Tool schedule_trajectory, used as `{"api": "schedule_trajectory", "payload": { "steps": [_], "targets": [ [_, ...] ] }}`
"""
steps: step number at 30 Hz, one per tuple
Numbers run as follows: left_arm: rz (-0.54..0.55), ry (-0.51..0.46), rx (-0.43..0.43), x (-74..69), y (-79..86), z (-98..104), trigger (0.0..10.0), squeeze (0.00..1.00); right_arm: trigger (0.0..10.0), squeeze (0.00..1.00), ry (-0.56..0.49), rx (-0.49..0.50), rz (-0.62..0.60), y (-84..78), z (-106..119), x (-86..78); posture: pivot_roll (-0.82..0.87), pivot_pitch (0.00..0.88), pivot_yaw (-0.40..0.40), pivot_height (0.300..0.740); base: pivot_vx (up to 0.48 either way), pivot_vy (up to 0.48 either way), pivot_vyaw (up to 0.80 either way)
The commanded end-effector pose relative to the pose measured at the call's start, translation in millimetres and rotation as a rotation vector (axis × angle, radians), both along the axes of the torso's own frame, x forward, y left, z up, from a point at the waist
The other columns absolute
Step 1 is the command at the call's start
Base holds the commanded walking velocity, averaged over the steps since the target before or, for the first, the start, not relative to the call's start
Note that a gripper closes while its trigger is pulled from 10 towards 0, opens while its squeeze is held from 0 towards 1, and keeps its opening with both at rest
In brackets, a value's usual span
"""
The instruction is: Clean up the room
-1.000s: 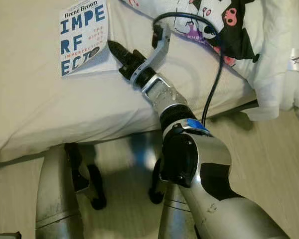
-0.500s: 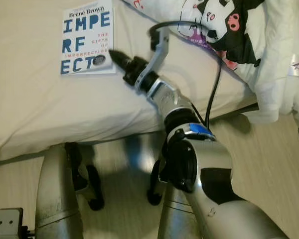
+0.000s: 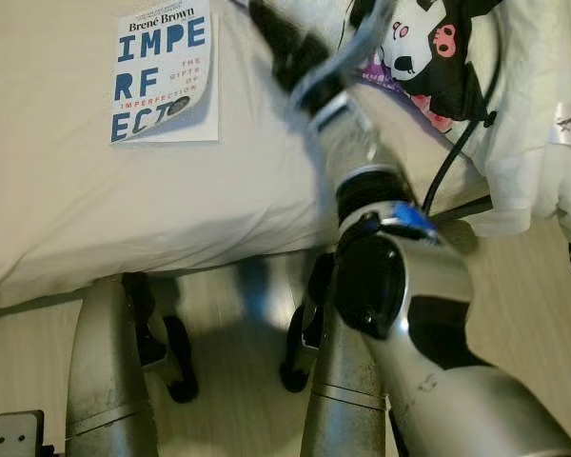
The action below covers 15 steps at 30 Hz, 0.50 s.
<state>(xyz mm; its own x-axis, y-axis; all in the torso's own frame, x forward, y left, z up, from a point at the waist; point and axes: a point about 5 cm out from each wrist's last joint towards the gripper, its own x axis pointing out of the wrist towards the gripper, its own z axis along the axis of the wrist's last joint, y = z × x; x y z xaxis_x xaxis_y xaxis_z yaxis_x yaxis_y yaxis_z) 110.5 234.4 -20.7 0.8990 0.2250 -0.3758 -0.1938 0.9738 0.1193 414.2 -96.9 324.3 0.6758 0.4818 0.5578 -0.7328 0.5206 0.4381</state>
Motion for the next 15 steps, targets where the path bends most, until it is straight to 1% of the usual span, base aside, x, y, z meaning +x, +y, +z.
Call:
{"api": "schedule_trajectory", "payload": {
  "steps": [1,3,5,7,8,9,11,12,13,14,15],
  "targets": [
    [-0.028,0.056,-0.028,-11.8,-11.0,-10,10.0,0.00,10.0,1.00,0.088,0.028,0.030,8.2,-20,1.2,0.09,0.581,0.040,0.483,0.000,0.000,0.00],
    [-0.030,0.053,-0.033,-13.7,-14.2,-10,10.0,0.00,10.0,1.00,0.166,0.053,0.043,12.0,-31,2.4,0.09,0.592,0.040,0.483,0.000,0.000,0.00],
    [-0.031,0.055,-0.039,-17.8,-16.9,-10,10.0,0.00,10.0,1.00,0.211,0.008,0.044,18.3,-41,2.4,0.09,0.600,0.039,0.483,0.000,0.000,0.00],
    [-0.030,0.061,-0.042,-22.3,-18.5,-10,10.0,0.00,10.0,1.00,0.221,-0.015,0.062,24.6,-45,1.3,0.10,0.605,0.037,0.483,0.000,0.000,0.00],
    [-0.029,0.065,-0.042,-25.0,-18.8,-11,10.0,0.00,10.0,1.00,0.223,-0.058,0.062,29.1,-47,0.7,0.10,0.609,0.037,0.483,0.000,0.000,0.00],
    [-0.029,0.065,-0.042,-25.0,-18.8,-11,10.0,0.00,10.0,1.00,0.223,-0.058,0.062,29.1,-47,0.7,0.10,0.609,0.037,0.483,0.000,0.000,0.00],
    [-0.027,0.072,-0.043,-29.5,-19.0,-11,10.0,0.00,10.0,1.00,0.224,-0.119,0.056,36.3,-48,0.0,0.11,0.614,0.037,0.483,0.000,0.000,0.00],
    [-0.027,0.072,-0.043,-29.5,-19.0,-11,10.0,0.00,10.0,1.00,0.224,-0.119,0.056,36.3,-48,0.0,0.11,0.614,0.037,0.483,0.000,0.000,0.00],
    [-0.026,0.075,-0.042,-32.2,-18.0,-10,10.0,0.00,10.0,1.00,0.241,-0.196,0.026,40.9,-50,0.4,0.11,0.619,0.038,0.483,0.000,0.000,0.00],
    [-0.026,0.075,-0.042,-32.2,-18.0,-10,10.0,0.00,10.0,1.00,0.241,-0.196,0.026,40.9,-50,0.4,0.11,0.619,0.038,0.483,0.000,0.000,0.00],
    [-0.025,0.079,-0.040,-34.7,-16.6,-10,10.0,0.00,10.0,1.00,0.264,-0.263,-0.015,44.2,-51,1.4,0.11,0.623,0.039,0.483,0.000,0.000,0.00]
  ]
}}
